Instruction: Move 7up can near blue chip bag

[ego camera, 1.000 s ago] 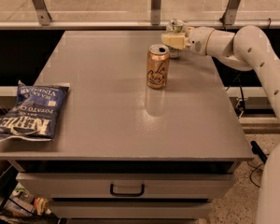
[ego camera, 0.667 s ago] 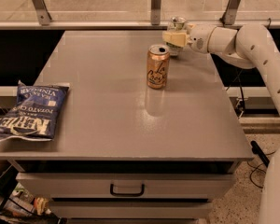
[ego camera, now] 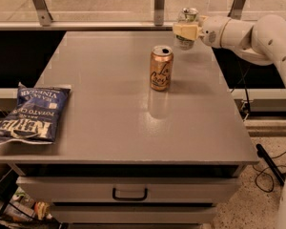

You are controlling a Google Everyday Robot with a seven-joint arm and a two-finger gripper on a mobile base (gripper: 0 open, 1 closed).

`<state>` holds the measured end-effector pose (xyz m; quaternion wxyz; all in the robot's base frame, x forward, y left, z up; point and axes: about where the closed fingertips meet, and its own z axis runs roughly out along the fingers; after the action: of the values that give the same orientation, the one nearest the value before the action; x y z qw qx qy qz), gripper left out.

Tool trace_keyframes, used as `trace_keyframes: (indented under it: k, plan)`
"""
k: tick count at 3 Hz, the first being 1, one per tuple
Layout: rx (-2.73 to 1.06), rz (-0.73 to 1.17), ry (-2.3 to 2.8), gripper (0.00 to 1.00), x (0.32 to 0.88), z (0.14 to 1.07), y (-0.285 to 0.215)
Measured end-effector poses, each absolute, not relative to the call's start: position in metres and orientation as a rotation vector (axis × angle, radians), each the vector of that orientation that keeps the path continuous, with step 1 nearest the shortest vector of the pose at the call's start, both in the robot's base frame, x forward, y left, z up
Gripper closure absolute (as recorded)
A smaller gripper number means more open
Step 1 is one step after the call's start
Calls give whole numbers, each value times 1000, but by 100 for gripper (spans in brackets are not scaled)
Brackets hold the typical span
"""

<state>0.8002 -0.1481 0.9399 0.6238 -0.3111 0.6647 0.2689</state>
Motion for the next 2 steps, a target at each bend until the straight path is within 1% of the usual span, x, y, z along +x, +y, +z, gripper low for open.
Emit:
trace_keyframes:
  k: [2]
  plan:
    - [-702,615,1471,100,766,982,-153]
